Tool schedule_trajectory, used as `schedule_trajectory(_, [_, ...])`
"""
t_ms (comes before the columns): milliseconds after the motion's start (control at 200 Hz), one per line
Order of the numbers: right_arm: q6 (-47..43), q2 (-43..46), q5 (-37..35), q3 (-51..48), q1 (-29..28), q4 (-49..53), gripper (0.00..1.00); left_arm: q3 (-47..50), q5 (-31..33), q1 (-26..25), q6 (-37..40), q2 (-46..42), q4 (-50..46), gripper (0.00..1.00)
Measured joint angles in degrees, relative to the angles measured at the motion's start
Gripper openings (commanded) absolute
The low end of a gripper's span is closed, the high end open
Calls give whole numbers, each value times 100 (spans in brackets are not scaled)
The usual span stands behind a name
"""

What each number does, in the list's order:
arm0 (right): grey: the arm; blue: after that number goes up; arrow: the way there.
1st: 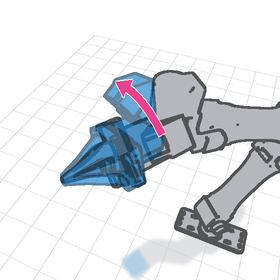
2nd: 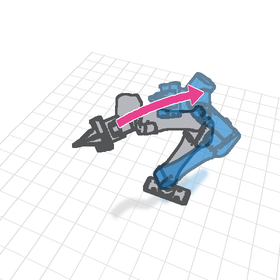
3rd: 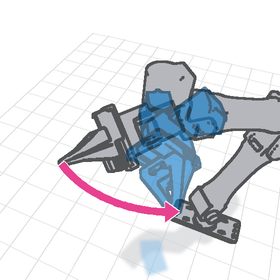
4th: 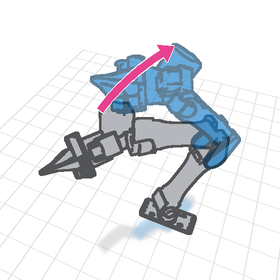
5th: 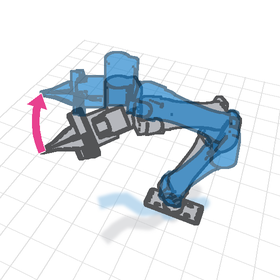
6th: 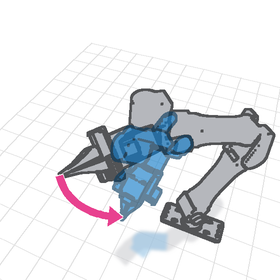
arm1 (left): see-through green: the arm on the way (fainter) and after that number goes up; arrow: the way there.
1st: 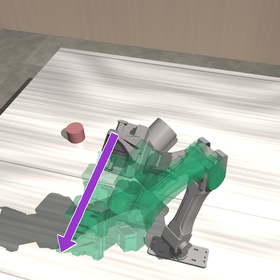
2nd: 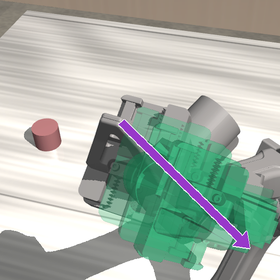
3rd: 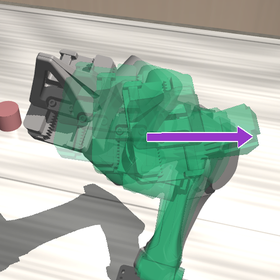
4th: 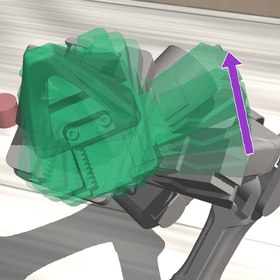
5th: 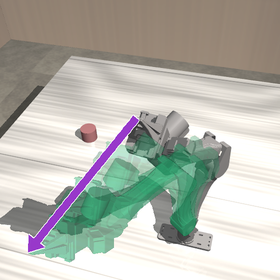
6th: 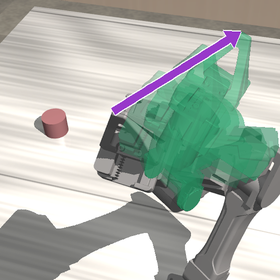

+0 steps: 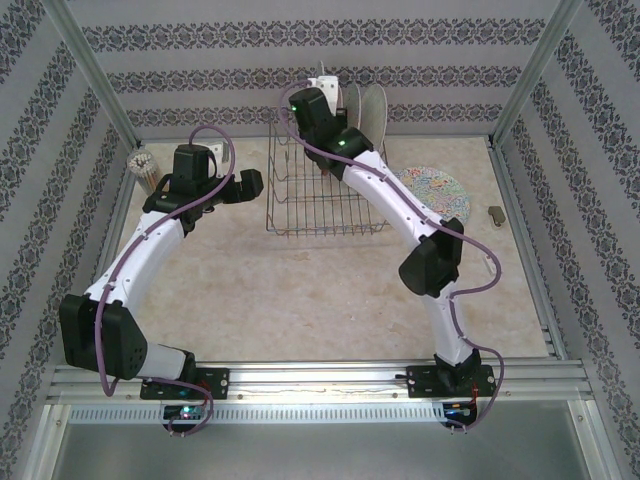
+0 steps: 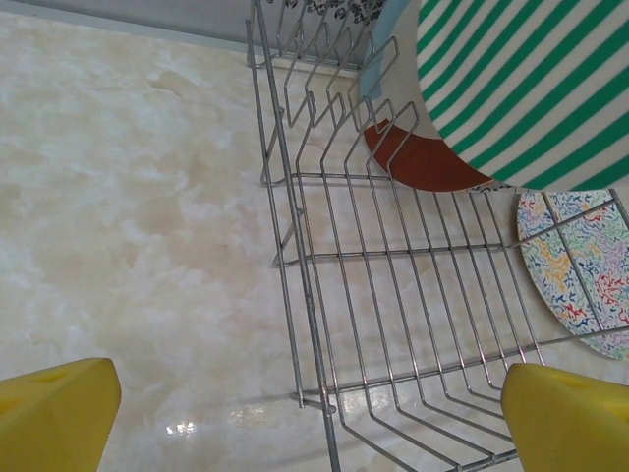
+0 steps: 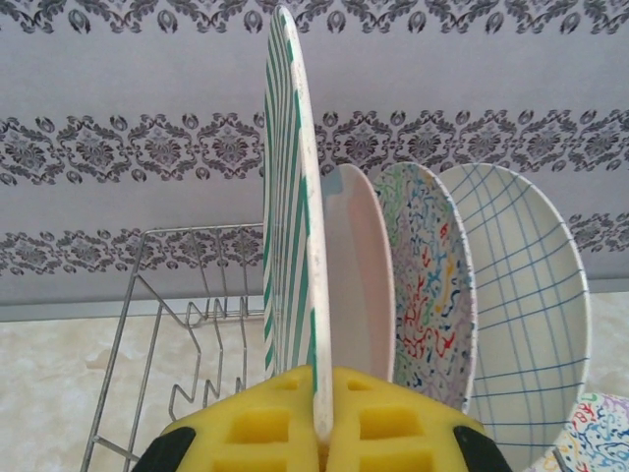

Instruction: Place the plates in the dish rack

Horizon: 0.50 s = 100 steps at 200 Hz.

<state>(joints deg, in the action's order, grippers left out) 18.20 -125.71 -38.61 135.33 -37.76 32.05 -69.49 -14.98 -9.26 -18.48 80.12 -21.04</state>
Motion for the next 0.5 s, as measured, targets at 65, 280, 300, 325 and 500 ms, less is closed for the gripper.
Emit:
schedule_trajectory(65, [-2,-155,0,179,-2,11,0,0,-2,0,0,0,2,100])
schedule_trajectory(280, [-28,-669,-90,739,0,81,0,0,0,0,2,0,0,100])
schedule_trajectory(300, [-42,-702,-101,761,0,81,0,0,0,0,2,0,0,100])
schedule_trajectory(325, [-44,-737,-105,785,0,81,0,0,0,0,2,-2,0,100])
schedule_trajectory(500, [-44,-933,-101,907,2,101,0,0,0,0,2,-2,0,100])
